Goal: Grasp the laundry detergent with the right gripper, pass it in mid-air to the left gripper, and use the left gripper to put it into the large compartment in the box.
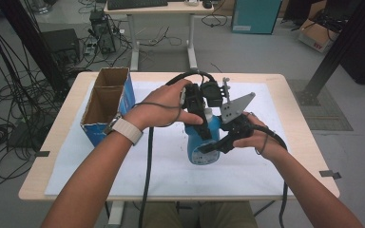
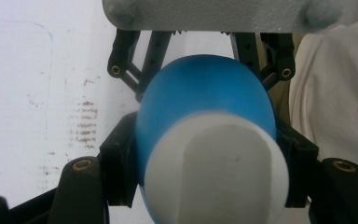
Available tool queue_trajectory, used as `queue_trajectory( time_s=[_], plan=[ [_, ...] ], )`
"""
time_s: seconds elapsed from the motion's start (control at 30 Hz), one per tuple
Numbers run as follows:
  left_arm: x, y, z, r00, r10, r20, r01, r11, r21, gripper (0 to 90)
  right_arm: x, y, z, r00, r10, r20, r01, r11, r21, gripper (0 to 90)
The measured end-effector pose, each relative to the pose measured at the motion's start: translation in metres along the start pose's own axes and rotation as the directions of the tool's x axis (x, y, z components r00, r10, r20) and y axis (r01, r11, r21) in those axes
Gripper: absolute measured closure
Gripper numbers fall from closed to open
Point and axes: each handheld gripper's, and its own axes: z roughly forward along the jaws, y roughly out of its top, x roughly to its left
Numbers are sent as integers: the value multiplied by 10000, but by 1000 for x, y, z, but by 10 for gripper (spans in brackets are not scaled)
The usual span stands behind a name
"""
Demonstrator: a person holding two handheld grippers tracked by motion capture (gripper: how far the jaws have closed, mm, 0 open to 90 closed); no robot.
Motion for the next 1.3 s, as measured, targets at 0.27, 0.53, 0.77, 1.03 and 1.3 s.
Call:
queue_trajectory(
  time_s=[0.27, 0.53, 0.77, 1.03, 1.3],
  plan=[
    [1, 3, -1, 10000, -64, -73, 65, 9999, 98, 377, -2, -1, 1, 10000, 9, -20, -9, 10000, -97, 417],
    [7, 2, -4, 9988, -369, -316, 389, 9972, 640, 377, -3, -13, 0, 9932, 1149, 196, -1140, 9926, -417, 86],
    [10, -1, -5, 9973, -597, -420, 629, 9948, 802, 376, -5, -21, -16, 9861, 1429, 853, -1441, 9895, 79, 60],
    [15, -4, -22, 9855, -1271, -1126, 1350, 9887, 648, 376, -16, -37, -42, 9686, 1727, 1790, -2002, 9683, 1493, 59],
    [24, -5, -45, 9614, -2278, -1546, 2406, 9681, 696, 376, -21, -48, -79, 9463, 1931, 2594, -2624, 9273, 2669, 67]
  ],
)
